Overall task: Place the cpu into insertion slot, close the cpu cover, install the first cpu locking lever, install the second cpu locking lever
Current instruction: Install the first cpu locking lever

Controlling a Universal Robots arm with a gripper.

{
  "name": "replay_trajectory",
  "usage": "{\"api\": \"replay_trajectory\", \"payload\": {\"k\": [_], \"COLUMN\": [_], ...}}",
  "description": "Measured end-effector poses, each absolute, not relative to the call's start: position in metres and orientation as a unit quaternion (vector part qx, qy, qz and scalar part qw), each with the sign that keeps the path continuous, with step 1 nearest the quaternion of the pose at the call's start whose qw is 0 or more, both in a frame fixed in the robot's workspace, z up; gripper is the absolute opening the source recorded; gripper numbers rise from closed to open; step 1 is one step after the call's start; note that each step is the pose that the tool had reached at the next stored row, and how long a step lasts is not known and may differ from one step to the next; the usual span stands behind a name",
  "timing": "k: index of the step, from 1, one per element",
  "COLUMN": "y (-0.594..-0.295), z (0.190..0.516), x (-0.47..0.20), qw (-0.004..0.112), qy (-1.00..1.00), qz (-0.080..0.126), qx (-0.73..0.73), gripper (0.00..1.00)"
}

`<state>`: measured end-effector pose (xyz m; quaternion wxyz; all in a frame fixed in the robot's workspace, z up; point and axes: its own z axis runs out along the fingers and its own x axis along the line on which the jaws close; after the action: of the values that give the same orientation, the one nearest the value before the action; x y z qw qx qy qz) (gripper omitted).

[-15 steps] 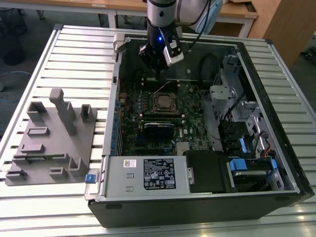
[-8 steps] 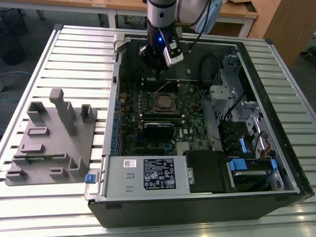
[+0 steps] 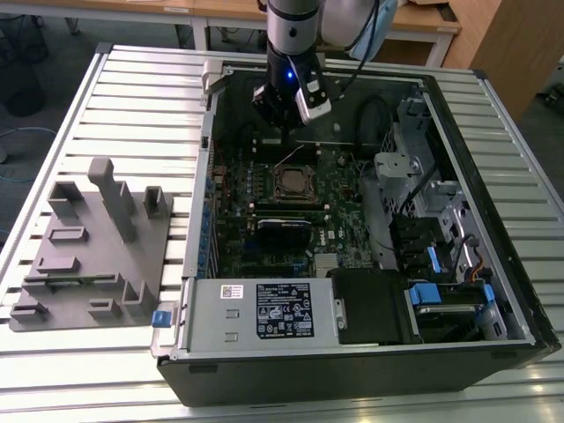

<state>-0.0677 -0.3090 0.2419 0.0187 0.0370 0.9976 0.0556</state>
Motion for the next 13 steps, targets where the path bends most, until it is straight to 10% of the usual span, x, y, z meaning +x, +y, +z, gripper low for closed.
{"api": "replay_trajectory", "payload": {"k": [13], "y": [-0.3102], "z": [0.2374], "x": [-0.0613], "qw": [0.018], "qy": [0.996], "qz": [0.075], "qx": [0.037], "gripper": [0.10]}}
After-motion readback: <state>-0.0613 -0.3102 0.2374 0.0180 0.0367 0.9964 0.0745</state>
